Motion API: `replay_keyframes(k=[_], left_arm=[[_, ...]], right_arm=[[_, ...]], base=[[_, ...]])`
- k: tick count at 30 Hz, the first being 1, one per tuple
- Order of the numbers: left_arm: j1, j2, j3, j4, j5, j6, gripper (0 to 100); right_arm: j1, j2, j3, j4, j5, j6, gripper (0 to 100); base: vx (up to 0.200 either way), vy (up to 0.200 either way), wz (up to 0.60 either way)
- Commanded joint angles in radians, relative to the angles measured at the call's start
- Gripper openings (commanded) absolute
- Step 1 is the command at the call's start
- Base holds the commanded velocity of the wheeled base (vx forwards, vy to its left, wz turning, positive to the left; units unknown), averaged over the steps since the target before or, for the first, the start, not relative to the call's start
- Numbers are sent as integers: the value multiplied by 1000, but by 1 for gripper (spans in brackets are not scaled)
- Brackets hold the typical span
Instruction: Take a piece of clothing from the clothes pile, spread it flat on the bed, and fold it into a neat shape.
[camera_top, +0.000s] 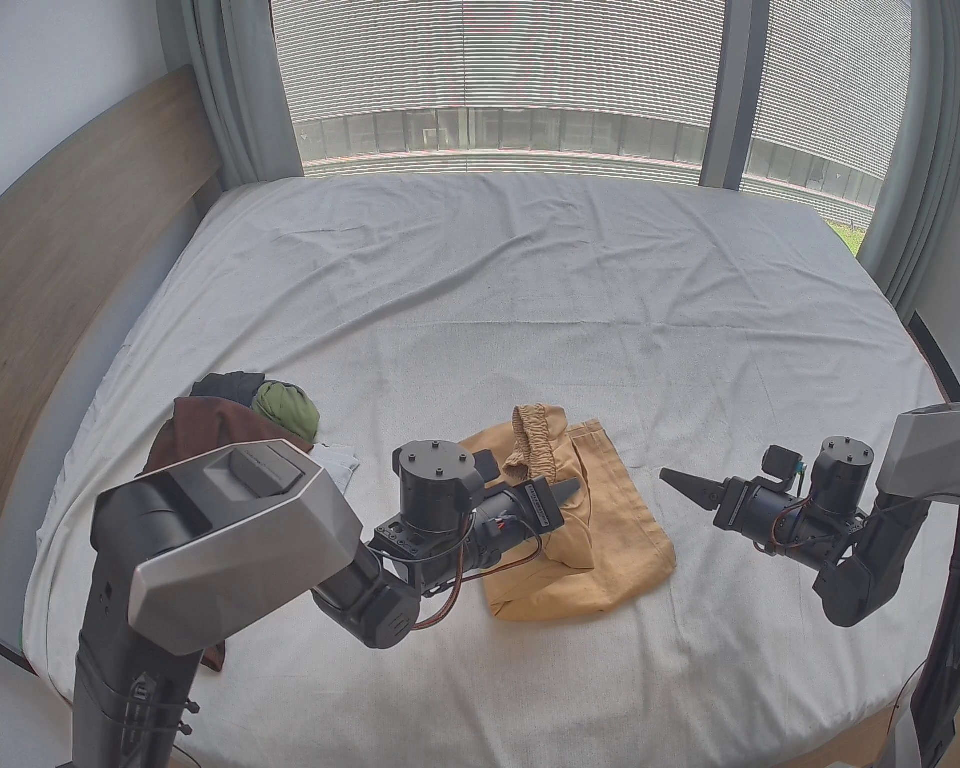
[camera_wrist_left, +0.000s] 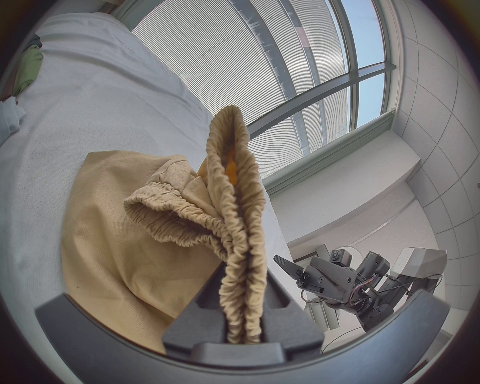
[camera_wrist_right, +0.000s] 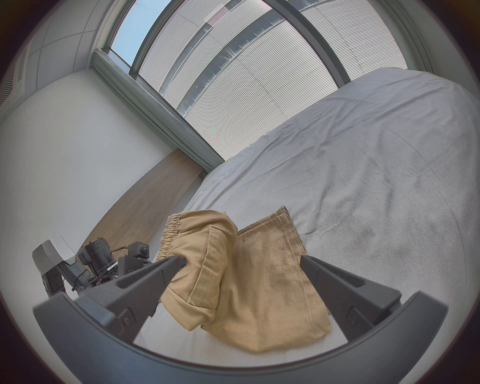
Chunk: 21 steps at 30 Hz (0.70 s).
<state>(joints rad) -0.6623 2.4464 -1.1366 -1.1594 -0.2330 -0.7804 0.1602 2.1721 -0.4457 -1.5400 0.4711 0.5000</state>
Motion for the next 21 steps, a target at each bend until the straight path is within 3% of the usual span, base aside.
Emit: replay_keyframes(k=[1, 15, 16, 21], left_arm=[[-2, 20, -8, 3, 0, 1, 0], [-19, 23, -49, 59, 1, 0, 0], [-19, 23, -54, 66, 1, 0, 100], [-23, 34, -61, 64, 14, 10, 100]], right_arm=[[-4, 0, -2, 0, 1, 0, 100], [-4, -3, -2, 0, 1, 3, 100], [-4, -3, -2, 0, 1, 3, 100], [-5, -5, -1, 0, 1, 3, 100]], base=[[0, 0, 0], [0, 0, 0], [0, 0, 0], [0, 0, 0]])
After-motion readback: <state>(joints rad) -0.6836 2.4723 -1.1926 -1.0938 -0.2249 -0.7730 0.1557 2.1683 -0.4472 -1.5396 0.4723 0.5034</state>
